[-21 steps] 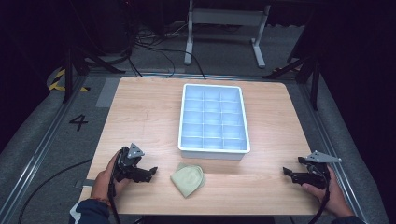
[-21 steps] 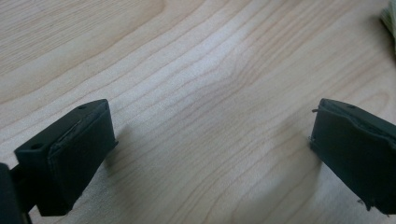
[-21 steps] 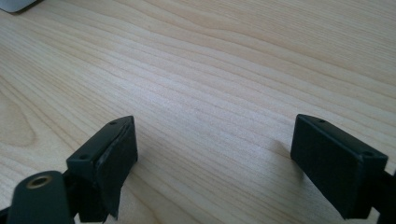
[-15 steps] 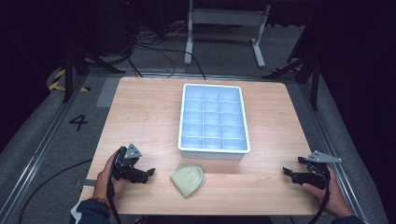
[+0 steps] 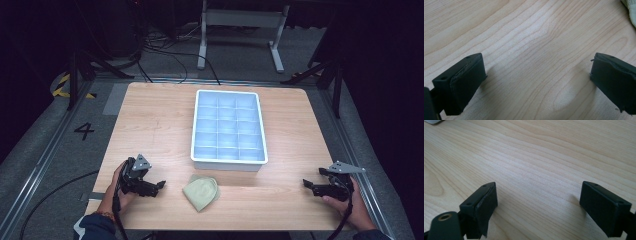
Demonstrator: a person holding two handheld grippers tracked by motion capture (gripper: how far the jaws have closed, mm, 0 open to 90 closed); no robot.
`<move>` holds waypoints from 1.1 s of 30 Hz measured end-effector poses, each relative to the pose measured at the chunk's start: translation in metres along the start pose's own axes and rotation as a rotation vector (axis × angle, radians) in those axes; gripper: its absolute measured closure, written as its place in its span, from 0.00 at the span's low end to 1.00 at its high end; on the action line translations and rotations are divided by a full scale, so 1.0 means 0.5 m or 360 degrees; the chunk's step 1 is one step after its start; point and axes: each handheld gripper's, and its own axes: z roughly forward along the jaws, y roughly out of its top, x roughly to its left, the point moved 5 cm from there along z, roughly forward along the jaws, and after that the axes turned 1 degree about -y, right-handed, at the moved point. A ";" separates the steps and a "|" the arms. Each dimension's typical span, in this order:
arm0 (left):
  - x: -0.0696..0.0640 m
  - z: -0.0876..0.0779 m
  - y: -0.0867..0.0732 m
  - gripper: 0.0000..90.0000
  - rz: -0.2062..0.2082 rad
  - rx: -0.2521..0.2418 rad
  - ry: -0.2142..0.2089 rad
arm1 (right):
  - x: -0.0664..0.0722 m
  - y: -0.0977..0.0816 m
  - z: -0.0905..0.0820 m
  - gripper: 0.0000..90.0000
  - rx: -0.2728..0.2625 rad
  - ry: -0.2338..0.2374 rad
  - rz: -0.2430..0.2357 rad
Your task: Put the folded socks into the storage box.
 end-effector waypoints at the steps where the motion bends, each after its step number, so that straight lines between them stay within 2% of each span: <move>1: 0.000 0.000 0.000 0.00 0.0000 0.0001 0.0001 | 0.000 0.000 0.000 0.17 0.0001 0.0001 -0.0001; 8: 0.001 0.001 0.001 0.00 0.0000 0.0006 -0.0009 | 0.000 -0.001 -0.001 0.17 -0.0001 0.0001 -0.0003; 14: 0.004 0.003 0.003 0.00 0.0033 0.0004 -0.0033 | 0.001 -0.004 -0.005 0.17 0.0013 -0.0013 0.0008; 22: 0.005 0.005 0.006 0.00 0.0042 0.0003 -0.0043 | 0.007 -0.003 -0.008 0.22 0.0010 -0.0025 0.0018; 33: 0.004 0.004 0.005 0.00 0.0037 0.0005 -0.0036 | 0.043 0.010 -0.014 0.26 -0.0016 0.0026 -0.0055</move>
